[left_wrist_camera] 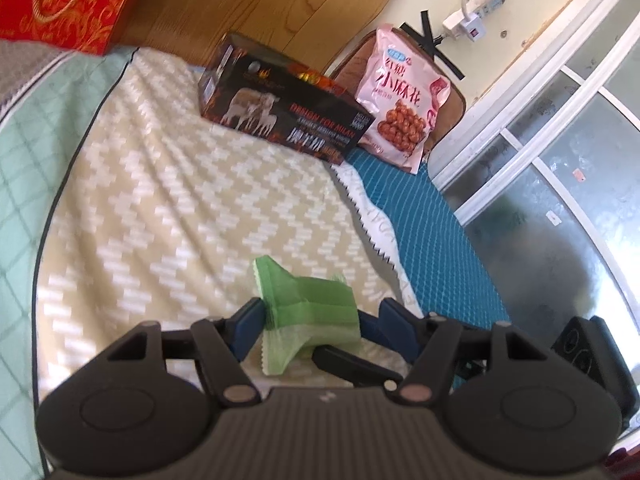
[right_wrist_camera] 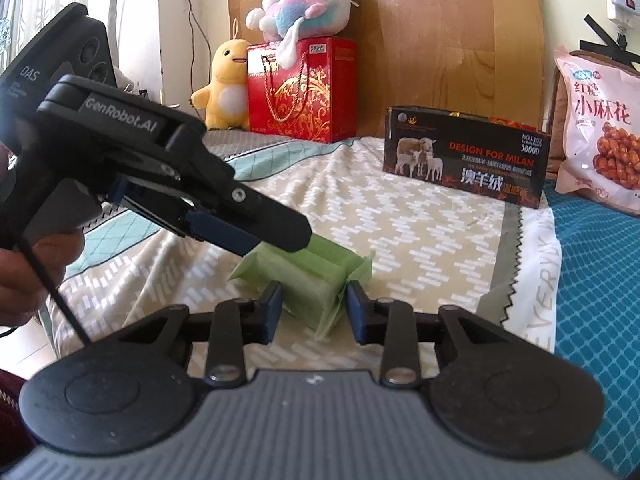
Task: Organize snacks
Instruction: 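Lift the pale green pack with the left gripper, then lower the green pack into the black box and open the left gripper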
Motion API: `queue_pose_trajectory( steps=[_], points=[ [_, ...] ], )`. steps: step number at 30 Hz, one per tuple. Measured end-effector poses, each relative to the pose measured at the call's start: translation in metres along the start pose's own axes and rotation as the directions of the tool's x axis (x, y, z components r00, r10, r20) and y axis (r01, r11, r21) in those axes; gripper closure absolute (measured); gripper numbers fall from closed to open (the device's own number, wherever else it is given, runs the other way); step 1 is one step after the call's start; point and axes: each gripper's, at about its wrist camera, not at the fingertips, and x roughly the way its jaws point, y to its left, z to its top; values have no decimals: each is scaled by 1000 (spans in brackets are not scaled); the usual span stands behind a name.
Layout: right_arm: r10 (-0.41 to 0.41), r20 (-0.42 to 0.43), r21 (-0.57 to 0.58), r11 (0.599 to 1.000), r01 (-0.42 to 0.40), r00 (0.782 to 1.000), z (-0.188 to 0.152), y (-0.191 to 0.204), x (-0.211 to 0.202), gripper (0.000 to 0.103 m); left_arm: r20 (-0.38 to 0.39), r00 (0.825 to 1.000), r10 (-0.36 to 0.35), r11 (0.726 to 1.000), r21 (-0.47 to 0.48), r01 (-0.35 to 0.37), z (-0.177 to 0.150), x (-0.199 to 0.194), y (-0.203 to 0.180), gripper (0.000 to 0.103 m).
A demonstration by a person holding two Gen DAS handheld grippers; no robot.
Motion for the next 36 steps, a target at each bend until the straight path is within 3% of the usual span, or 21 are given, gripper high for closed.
queue_pose_trajectory(
  steps=[7,13,18,22,28,36],
  points=[
    [-42,83,-4,999,43,996,30,-18,7,67,36,999,-8,999,46,6,45,8,-9,40],
    [-111,185,-31,992,119,976,73,-46,28,67,116,993,3,989,144,-20,112,23,-28,39],
    [-152,220,-7,988,157,964,110,-86,63,67,134,991,7,988,152,-28,173,57,-19,39],
    [-180,216,3,983,184,960,125,-112,98,67,117,993,27,990,133,-42,202,93,-1,39],
    [-210,169,39,978,207,963,123,-135,130,61,122,990,75,994,72,-84,220,127,25,37],
    [-226,187,132,970,204,956,97,-123,85,56,175,981,85,992,76,-100,197,90,14,36]
  ],
)
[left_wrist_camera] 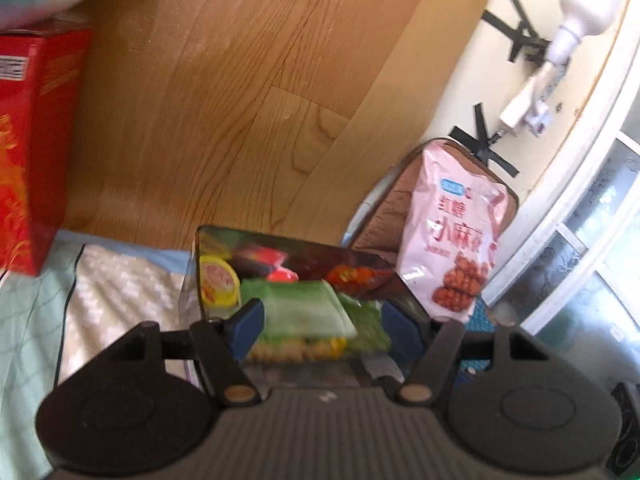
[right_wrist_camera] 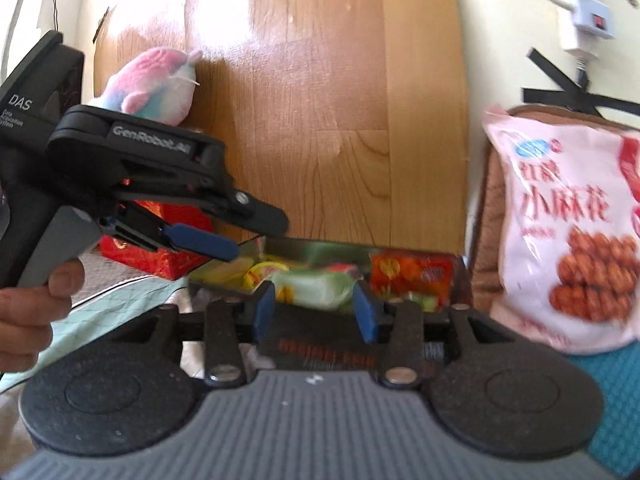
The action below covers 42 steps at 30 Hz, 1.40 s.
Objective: Organize snacks
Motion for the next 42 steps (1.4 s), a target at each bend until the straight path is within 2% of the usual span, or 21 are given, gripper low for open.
queue_pose_trajectory(
  steps=[5,6,8,13,18,21,24,30,36,39,42],
  points=[
    [3,3,91,996,-3,1000,-19,15,-46,49,8,999,45,998,36,-45,-43,-37,-22,33],
    [-1,0,106,994,2,1000,-24,19,-55,43,3,998,62,997,48,-62,-52,-41,-28,33],
    [-10,-9,132,991,11,1000,-36,26,-72,37,-18,993,113,992,66,-111,-72,-46,-39,32],
    [-22,-62,159,987,31,998,-61,37,-100,36,-54,969,242,963,134,-233,-120,-57,-57,32],
    [-11,-105,230,973,35,994,-78,41,-121,36,-75,961,264,959,129,-254,-152,-75,-64,32],
    [-11,-111,252,967,38,994,-87,45,-135,36,-67,956,285,952,137,-274,-165,-82,-69,31],
    [-14,-117,264,963,44,993,-93,47,-146,36,-59,952,301,947,138,-291,-179,-91,-73,24],
    [-14,-110,323,945,49,994,-99,45,-165,36,-52,941,334,935,147,-323,-199,-101,-80,23],
    [-6,-102,349,936,41,995,-102,46,-177,36,-31,927,374,917,160,-364,-214,-113,-88,16],
    [-18,-93,349,936,49,996,-101,48,-181,35,-23,921,389,910,162,-381,-218,-117,-90,7],
    [-19,-86,362,931,49,996,-101,48,-181,33,-3,909,417,896,171,-411,-220,-121,-91,4]
  ],
)
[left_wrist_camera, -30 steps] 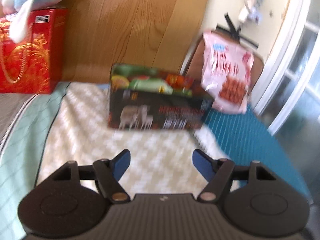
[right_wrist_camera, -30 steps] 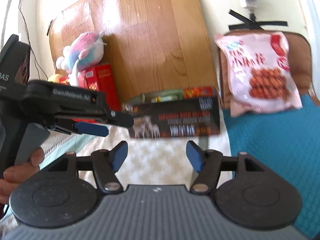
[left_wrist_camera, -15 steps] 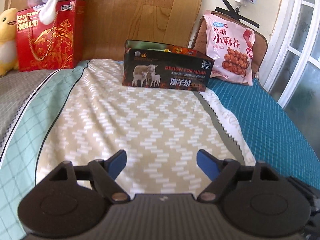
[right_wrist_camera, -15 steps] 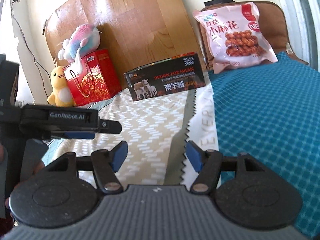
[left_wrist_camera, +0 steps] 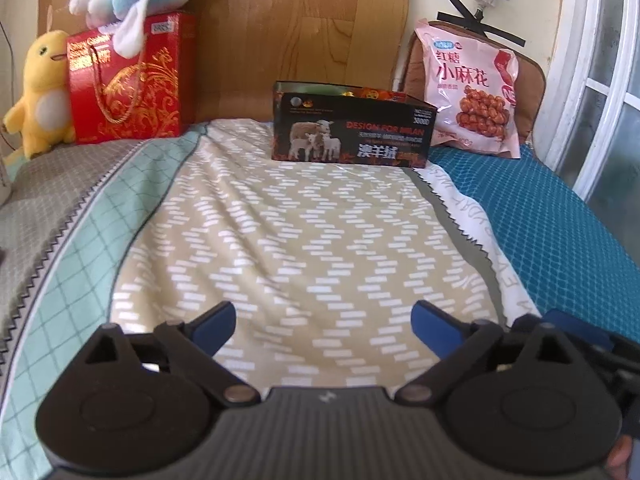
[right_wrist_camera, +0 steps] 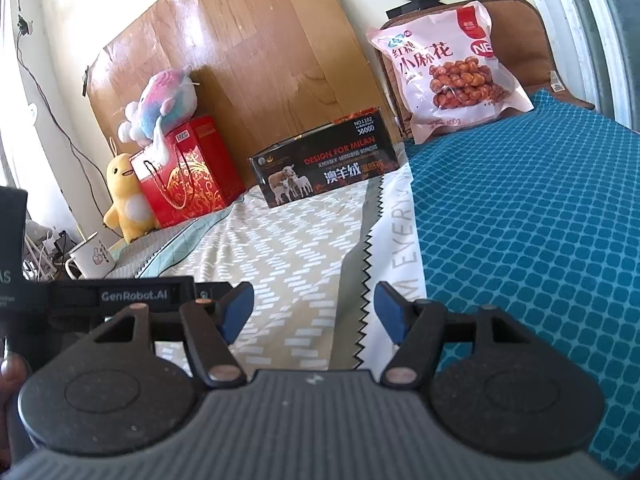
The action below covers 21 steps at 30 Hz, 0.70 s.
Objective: Organize snacks
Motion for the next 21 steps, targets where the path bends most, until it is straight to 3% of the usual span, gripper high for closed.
queue_pose_trajectory(
  steps=[11,21],
  points=[
    [8,-10,11,1000,-8,1000,2,-1,13,30,33,995,95,996,-9,-94,-2,1,12,0],
    [1,3,23,1000,-1,1000,5,-2,14,28,63,992,107,994,-34,-105,0,1,19,0]
  ],
)
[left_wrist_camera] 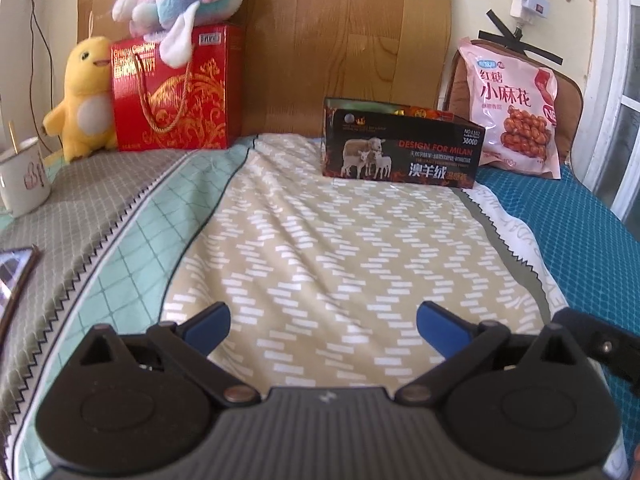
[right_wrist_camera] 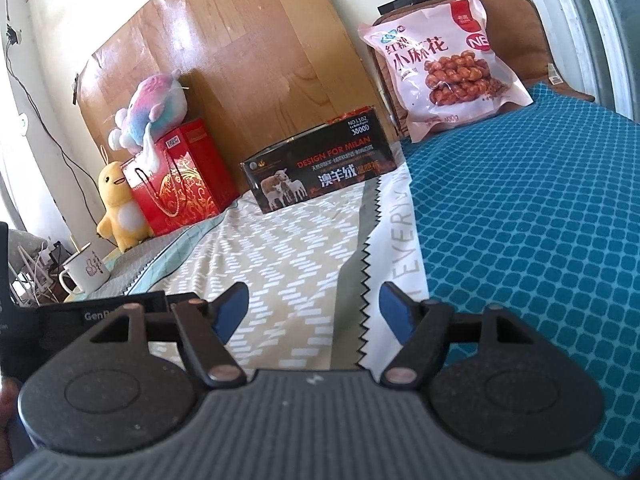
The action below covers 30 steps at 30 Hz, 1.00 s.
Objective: Organize snacks
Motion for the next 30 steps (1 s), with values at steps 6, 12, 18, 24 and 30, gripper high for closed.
queue_pose_trajectory(
  steps=[6,12,18,24,30],
  points=[
    [18,8,-13,1000,-18,1000,2,5,0,27,59,998,33,999,35,-35,4,-13,-4,0],
    [10,34,-29,1000,-9,999,2,5,-1,26,170,984,57,997,42,-65,10,-32,-9,0],
    [-4,31,-21,1000,5,999,2,0,0,25,195,979,62,996,45,-72,18,-37,-15,0],
    [-36,50,-6,999,36,998,4,-8,-3,25,174,982,67,996,40,-75,15,-26,-19,0],
    [-31,21,10,999,31,999,2,-13,6,25,91,991,103,992,70,-109,14,-8,-22,0]
  ],
)
